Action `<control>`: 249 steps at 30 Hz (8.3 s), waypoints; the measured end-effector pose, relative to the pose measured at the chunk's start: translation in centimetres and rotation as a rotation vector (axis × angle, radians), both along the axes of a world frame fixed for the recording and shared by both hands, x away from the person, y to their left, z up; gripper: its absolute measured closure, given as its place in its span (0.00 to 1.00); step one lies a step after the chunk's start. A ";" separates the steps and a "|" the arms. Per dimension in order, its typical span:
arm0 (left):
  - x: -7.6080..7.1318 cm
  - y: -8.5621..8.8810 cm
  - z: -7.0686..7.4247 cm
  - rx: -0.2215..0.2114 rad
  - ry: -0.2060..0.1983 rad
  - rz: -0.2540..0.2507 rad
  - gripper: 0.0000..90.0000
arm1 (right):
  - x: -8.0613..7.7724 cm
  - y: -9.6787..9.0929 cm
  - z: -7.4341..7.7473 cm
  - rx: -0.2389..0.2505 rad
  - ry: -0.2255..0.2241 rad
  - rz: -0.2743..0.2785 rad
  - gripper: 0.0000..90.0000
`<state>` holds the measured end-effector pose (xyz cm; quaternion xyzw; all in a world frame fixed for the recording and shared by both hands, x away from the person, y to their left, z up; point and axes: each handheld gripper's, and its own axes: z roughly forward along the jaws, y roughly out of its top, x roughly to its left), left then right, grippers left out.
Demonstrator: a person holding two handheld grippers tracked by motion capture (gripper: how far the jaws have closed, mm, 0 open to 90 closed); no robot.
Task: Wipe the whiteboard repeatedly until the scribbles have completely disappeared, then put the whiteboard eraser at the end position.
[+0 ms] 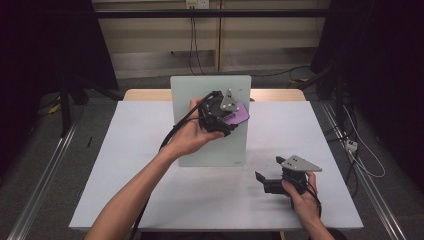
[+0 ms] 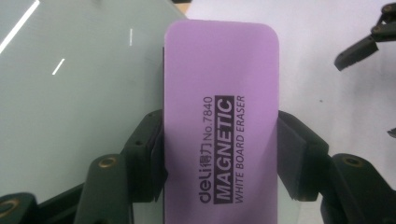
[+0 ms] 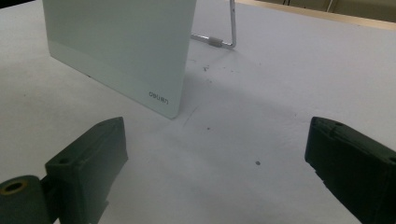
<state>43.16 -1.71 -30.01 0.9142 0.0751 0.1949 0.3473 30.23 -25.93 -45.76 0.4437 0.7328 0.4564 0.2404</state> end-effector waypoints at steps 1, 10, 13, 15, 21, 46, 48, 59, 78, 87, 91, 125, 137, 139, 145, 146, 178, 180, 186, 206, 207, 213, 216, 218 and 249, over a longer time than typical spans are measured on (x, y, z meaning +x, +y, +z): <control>-0.1 -0.1 -0.1 -0.005 -0.007 0.002 0.45 | 0.0 0.0 0.0 0.000 0.000 0.000 0.07; 1.0 0.7 2.0 -0.077 -0.007 0.035 0.45 | 0.1 0.0 0.0 0.001 0.000 0.001 0.07; 1.4 1.1 3.3 -0.080 -0.030 0.049 0.45 | 0.0 0.0 0.0 0.001 -0.001 0.002 0.07; 1.5 1.4 3.8 -0.089 -0.045 0.062 0.45 | 0.0 0.0 0.0 0.001 -0.001 0.002 0.07; 2.3 2.8 5.2 -0.161 -0.044 0.097 0.45 | 0.0 0.0 0.0 0.002 -0.001 0.003 0.07; 0.9 -1.2 2.0 -0.020 0.008 0.001 0.45 | -0.1 0.0 0.0 -0.001 -0.009 0.007 0.07; 0.7 -1.2 1.4 -0.008 0.013 -0.005 0.45 | -0.1 0.0 0.0 -0.001 -0.008 0.005 0.07; 0.2 2.3 -0.1 -0.053 0.010 0.021 0.45 | 0.0 0.0 0.0 -0.002 -0.004 0.001 0.07; 0.2 9.8 0.4 -0.171 -0.027 0.127 0.45 | 0.4 0.2 0.0 0.003 0.003 -0.010 0.07; -0.9 12.9 -0.3 -0.237 0.051 0.126 0.45 | 0.4 0.5 -0.1 -0.003 0.006 -0.005 0.07; -1.4 13.9 -0.6 -0.241 0.062 0.145 0.45 | 0.3 0.3 -0.1 -0.007 0.000 -0.002 0.07; -4.2 11.8 -4.7 -0.085 0.227 0.039 0.45 | 0.6 0.1 -0.1 0.004 0.002 -0.002 0.07; -4.6 9.9 -6.5 -0.010 0.281 -0.001 0.45 | 0.6 -0.2 -0.2 0.023 0.002 -0.004 0.07; -4.6 9.6 -6.7 0.001 0.283 -0.010 0.45 | 0.6 -0.2 -0.2 0.025 0.003 -0.002 0.07; -4.8 8.8 -7.7 0.024 0.298 -0.029 0.45 | 0.7 -0.2 -0.2 0.018 0.002 0.002 0.07; -4.8 8.7 -7.7 0.025 0.303 -0.033 0.45 | 0.7 -0.2 -0.2 0.020 0.003 0.004 0.07; -6.3 4.7 -12.5 0.135 0.414 -0.114 0.45 | 0.5 0.0 0.0 0.009 -0.003 0.005 0.07; -6.4 4.5 -12.7 0.132 0.405 -0.119 0.45 | 0.5 0.1 0.0 0.012 0.000 0.003 0.07; -6.4 4.2 -13.3 0.138 0.406 -0.117 0.45 | 0.5 0.1 0.0 0.009 -0.001 0.005 0.07; -5.9 4.3 -13.3 0.144 0.410 -0.054 0.31 | 0.5 0.2 0.0 0.006 0.001 0.007 0.07; -5.7 4.5 -13.5 0.100 0.441 -0.076 0.27 | 0.5 0.1 0.0 0.007 0.001 0.006 0.07; -5.5 5.0 -13.0 0.045 0.414 -0.040 0.13 | 0.5 0.1 0.0 0.008 -0.001 0.005 0.07; -5.4 5.3 -12.6 0.005 0.407 -0.020 0.10 | 0.5 0.1 0.0 0.007 -0.001 0.008 0.07; -5.2 5.7 -12.2 -0.015 0.405 -0.020 0.08 | 0.5 0.1 0.0 0.009 -0.001 0.006 0.07; -6.1 14.4 -10.0 -0.301 0.289 0.227 0.08 | 0.3 0.2 -0.1 0.003 0.003 -0.003 0.07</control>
